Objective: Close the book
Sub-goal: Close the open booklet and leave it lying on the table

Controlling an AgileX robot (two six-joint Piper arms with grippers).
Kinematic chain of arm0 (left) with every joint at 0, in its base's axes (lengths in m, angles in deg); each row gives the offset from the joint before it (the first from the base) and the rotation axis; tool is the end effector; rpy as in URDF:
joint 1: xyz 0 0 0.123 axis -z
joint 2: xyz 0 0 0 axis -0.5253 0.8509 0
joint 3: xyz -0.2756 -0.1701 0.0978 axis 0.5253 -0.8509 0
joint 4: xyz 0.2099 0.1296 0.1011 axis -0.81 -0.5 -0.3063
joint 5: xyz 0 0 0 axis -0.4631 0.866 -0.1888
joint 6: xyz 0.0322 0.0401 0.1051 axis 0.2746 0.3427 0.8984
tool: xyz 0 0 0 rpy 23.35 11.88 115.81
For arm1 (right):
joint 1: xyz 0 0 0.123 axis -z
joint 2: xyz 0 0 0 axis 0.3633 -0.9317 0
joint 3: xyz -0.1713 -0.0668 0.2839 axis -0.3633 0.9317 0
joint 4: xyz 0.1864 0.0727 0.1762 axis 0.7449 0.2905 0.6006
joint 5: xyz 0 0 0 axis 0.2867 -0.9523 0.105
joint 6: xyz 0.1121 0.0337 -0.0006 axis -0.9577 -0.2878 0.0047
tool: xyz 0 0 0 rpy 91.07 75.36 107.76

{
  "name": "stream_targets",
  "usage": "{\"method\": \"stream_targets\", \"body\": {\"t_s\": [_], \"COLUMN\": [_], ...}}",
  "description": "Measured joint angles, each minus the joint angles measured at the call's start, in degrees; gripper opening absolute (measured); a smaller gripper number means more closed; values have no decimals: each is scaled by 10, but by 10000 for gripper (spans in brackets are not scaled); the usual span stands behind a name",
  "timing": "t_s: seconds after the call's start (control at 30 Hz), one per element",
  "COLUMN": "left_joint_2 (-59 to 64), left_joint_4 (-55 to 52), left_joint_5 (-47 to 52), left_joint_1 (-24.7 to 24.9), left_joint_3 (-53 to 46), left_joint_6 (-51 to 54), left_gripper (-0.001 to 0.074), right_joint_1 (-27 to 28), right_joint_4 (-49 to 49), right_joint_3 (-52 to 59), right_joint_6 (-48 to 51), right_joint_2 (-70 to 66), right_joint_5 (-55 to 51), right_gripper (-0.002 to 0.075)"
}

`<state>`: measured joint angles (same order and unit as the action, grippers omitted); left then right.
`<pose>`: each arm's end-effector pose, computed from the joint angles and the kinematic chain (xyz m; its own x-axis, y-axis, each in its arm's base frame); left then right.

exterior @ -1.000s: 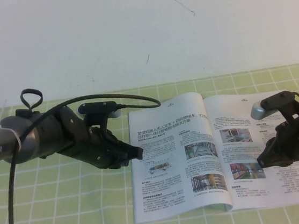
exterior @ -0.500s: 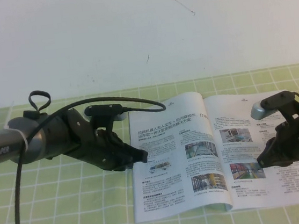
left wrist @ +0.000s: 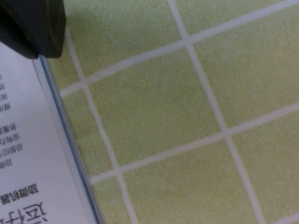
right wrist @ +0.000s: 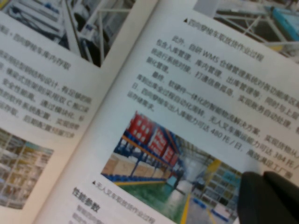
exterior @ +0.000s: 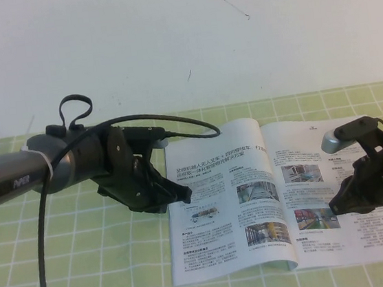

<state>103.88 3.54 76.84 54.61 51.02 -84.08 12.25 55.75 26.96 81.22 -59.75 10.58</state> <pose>0.4132 -0.1906 0.1749 -0.8833 0.1909 -0.4282 0.2930 0.9378 -0.1864 0.3695 0.0988 0.1327 -0.8118 -0.3859 -0.4382 -0.5075 0.8375 0.2026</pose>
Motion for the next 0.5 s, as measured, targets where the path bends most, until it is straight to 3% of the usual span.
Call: {"method": "stream_targets", "body": {"t_s": [0.5], "left_joint_2": [25], "left_joint_4": [-22], "left_joint_5": [9], "left_joint_1": [14], "left_joint_3": [23], "left_joint_6": [-29], "left_gripper": [-3], "right_joint_1": [1], "right_joint_4": [0], "right_joint_3": [0], "right_joint_6": [0], "right_joint_2": [0], "right_joint_5": [-1], "right_gripper": [-3]}}
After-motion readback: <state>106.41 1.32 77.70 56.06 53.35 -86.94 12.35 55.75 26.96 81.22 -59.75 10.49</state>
